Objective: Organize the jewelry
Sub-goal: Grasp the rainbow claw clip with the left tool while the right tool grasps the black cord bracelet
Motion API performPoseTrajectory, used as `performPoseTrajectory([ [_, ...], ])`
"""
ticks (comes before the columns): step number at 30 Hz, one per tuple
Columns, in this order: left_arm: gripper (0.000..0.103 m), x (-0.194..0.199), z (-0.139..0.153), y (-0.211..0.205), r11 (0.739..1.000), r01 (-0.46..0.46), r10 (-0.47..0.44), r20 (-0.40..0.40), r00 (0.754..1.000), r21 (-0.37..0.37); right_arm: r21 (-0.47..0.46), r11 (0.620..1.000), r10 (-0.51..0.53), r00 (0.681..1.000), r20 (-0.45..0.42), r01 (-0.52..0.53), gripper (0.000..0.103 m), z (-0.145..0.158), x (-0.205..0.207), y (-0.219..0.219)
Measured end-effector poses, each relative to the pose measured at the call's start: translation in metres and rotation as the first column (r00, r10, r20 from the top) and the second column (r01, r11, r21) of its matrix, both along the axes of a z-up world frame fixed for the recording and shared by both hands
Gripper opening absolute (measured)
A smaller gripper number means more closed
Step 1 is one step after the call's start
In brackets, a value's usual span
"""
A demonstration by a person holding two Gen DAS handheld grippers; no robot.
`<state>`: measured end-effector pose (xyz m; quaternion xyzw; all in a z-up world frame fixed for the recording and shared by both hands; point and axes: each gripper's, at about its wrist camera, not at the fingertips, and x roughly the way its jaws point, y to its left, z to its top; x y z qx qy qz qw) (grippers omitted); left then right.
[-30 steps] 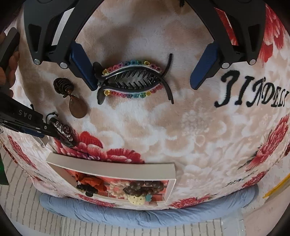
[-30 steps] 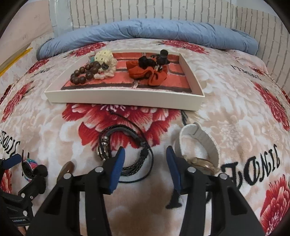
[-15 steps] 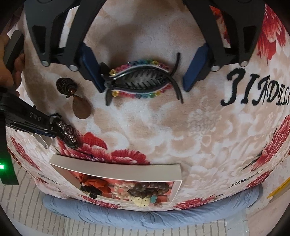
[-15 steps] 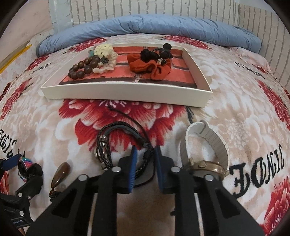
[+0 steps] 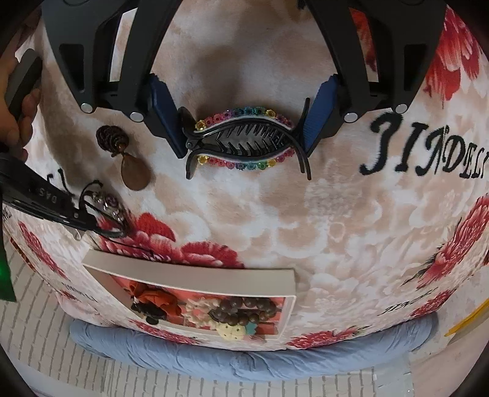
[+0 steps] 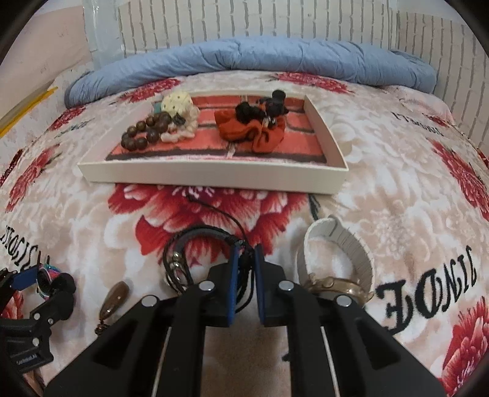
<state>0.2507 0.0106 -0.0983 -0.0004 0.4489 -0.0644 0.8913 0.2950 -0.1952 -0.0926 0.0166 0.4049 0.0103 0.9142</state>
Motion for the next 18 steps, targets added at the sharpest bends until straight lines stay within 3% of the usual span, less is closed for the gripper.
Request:
performPoseTrajectory([
  [9,0.073,0.019,0.034,0.007,1.0,-0.028,0.028,0.066,0.997,-0.003,0.005,1.0,0.015,0.998,0.067,-0.015,0.011,0.029,0.005,0.0],
  [18,0.073,0.063,0.072,0.004,0.999,-0.034,0.034,0.144,0.989,-0.005,0.014,1.0,0.007,0.989,0.148,-0.009,0.011,0.07,0.033,-0.012],
])
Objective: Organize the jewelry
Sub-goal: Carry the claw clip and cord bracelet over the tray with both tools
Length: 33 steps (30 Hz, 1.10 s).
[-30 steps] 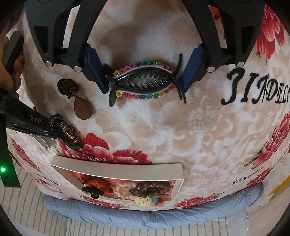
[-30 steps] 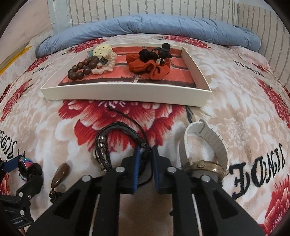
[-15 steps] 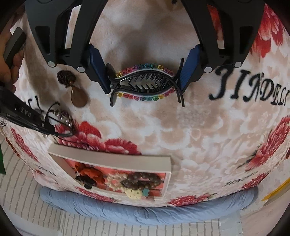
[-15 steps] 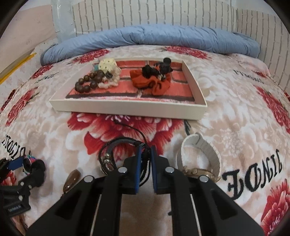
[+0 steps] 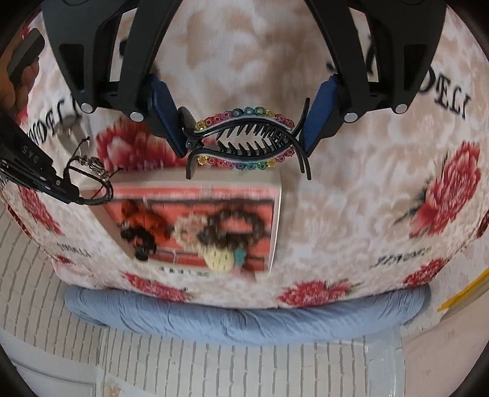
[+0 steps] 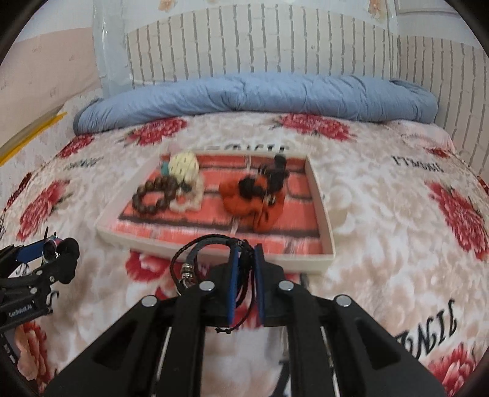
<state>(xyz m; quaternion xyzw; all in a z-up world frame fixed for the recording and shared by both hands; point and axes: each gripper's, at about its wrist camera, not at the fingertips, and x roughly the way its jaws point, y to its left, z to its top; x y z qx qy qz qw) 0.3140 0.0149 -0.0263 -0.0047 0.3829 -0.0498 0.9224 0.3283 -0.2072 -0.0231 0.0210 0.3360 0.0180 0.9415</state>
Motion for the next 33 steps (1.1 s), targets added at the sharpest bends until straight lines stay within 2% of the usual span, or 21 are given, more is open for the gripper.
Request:
performPoseTrajectory([
  [7,0.073,0.052,0.022,-0.002,0.999,-0.015,0.017,0.058,0.998,-0.037,0.022,1.0,-0.023,0.999,0.043,0.022,0.011,0.015,0.035,-0.015],
  [12,0.073,0.086,0.022,-0.006,0.999,-0.015,0.018,0.081,0.997,-0.047,0.038,0.998,-0.048,0.997,0.061,0.046,0.011,0.01,0.06,-0.025],
  [17,0.073,0.116,0.002,-0.014,1.0,-0.004,0.006,0.075,0.997,-0.03,0.054,0.996,-0.08,0.996,0.043,0.077,0.011,-0.01,0.076,-0.036],
  [23,0.073,0.142,-0.028,-0.018,1.0,0.005,-0.005,0.034,0.999,-0.012,0.031,0.995,-0.095,0.995,-0.035,0.096,0.011,-0.034,0.094,-0.037],
  [26,0.073,0.148,-0.039,-0.024,0.999,0.021,-0.021,0.02,1.0,0.025,0.019,0.994,-0.104,0.993,-0.059,0.105,0.011,-0.038,0.097,-0.038],
  [33,0.073,0.153,-0.053,-0.023,0.999,0.032,-0.032,-0.02,0.999,0.013,-0.025,0.994,-0.107,0.988,-0.108,0.105,0.011,-0.047,0.099,-0.035],
])
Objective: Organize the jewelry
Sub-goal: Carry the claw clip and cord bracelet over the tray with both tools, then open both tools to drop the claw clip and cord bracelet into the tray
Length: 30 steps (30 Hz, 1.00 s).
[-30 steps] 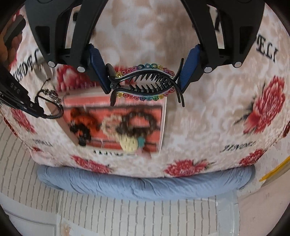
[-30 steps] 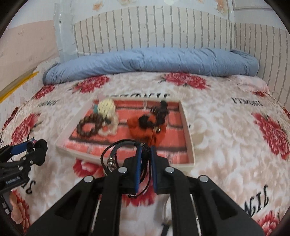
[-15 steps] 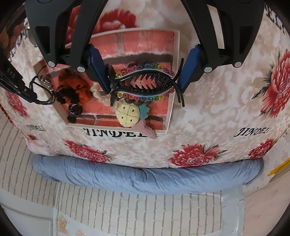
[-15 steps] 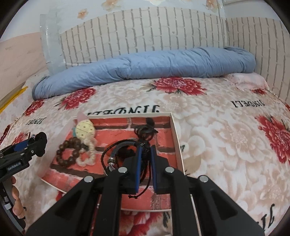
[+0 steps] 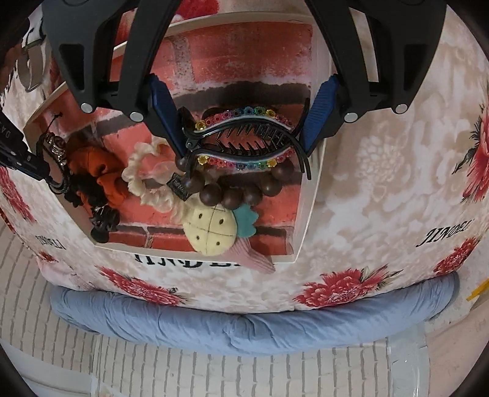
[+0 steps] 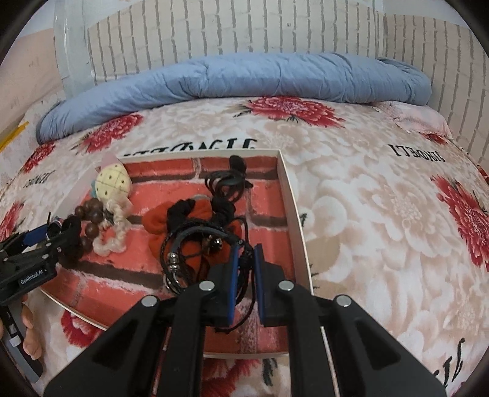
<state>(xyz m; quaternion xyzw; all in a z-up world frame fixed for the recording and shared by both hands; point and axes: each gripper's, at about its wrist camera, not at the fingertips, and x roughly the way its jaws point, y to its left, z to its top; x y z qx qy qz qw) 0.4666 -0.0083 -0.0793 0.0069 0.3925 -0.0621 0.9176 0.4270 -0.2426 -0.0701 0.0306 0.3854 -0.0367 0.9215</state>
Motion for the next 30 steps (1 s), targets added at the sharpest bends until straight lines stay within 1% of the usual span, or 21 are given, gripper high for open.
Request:
performPoseTrajectory([
  [8,0.073,-0.003,-0.003,-0.004,1.0,0.002,-0.002,0.014,1.0,0.022,0.006,1.0,0.002,1.0,-0.022,-0.002,0.011,-0.005,0.001,0.001],
  [21,0.074,-0.003,-0.003,-0.003,1.0,0.003,-0.004,0.013,1.0,0.021,0.006,1.0,0.018,0.999,-0.05,-0.018,0.012,-0.01,0.003,0.007],
  [24,0.077,-0.005,-0.002,-0.004,1.0,0.005,-0.005,0.011,1.0,0.013,0.008,1.0,0.022,0.999,-0.048,-0.021,0.012,-0.01,0.003,0.007],
  [30,0.08,-0.01,0.002,-0.004,1.0,0.008,-0.007,0.02,1.0,-0.001,0.029,0.999,0.026,0.999,-0.041,-0.025,0.013,-0.008,0.003,0.005],
])
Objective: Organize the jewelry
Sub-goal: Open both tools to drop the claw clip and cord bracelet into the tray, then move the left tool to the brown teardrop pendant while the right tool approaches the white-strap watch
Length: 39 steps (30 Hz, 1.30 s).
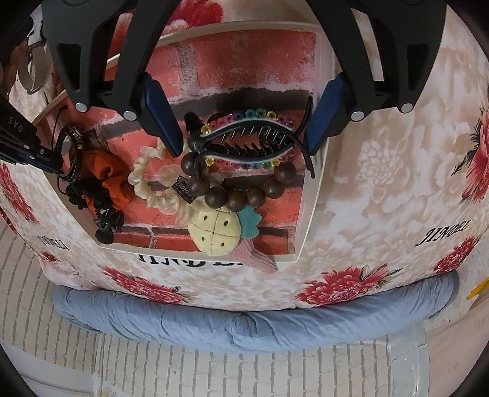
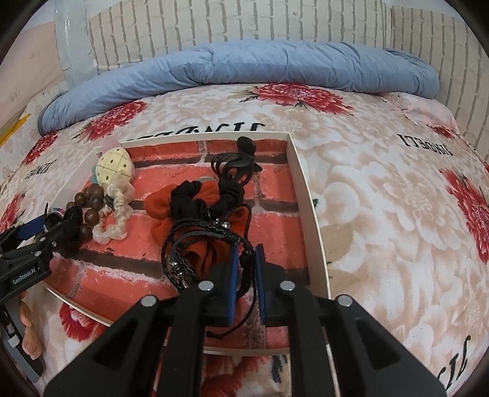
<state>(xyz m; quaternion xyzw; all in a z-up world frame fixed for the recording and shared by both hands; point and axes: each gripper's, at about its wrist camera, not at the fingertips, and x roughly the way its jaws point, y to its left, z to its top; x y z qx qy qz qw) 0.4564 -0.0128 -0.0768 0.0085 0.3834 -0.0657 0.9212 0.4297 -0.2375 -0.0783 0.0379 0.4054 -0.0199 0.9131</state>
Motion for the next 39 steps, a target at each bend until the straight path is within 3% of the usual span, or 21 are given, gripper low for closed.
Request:
performPoseTrajectory([
  [1,0.083,-0.002,0.001,-0.001,1.0,0.002,-0.002,0.005,1.0,0.001,-0.001,1.0,-0.002,1.0,0.001,0.002,0.015,0.0,0.0,0.0],
  [3,0.087,-0.004,0.003,-0.002,1.0,0.004,-0.004,0.015,1.0,0.003,-0.009,1.0,-0.006,1.0,0.008,0.006,0.033,0.002,-0.001,0.0],
  [12,0.098,-0.018,0.018,-0.003,1.0,0.007,-0.007,0.063,0.998,-0.003,-0.009,1.0,-0.01,0.999,0.035,0.011,0.054,0.009,-0.005,-0.002],
  [17,0.098,-0.03,0.024,-0.007,1.0,0.007,-0.008,0.072,0.997,0.011,0.009,1.0,-0.025,0.998,0.06,0.025,0.074,0.019,-0.013,-0.008],
  [20,0.098,-0.042,0.028,-0.008,1.0,-0.001,0.001,0.059,0.998,0.002,0.007,1.0,-0.031,0.997,0.066,0.03,0.075,0.027,-0.022,-0.011],
  [23,0.098,-0.059,0.038,-0.01,1.0,-0.004,0.004,0.07,0.998,-0.005,0.003,0.999,-0.048,0.994,0.097,0.048,0.087,0.041,-0.042,-0.02],
  [29,0.098,-0.099,0.054,-0.014,1.0,-0.005,0.008,0.082,0.997,-0.031,-0.055,0.996,-0.057,0.992,0.109,0.063,0.088,0.049,-0.085,-0.039],
  [39,0.098,-0.163,0.036,-0.029,1.0,0.006,-0.005,0.027,1.0,-0.018,-0.054,0.992,-0.109,0.99,0.092,0.114,0.088,0.033,-0.147,-0.07],
])
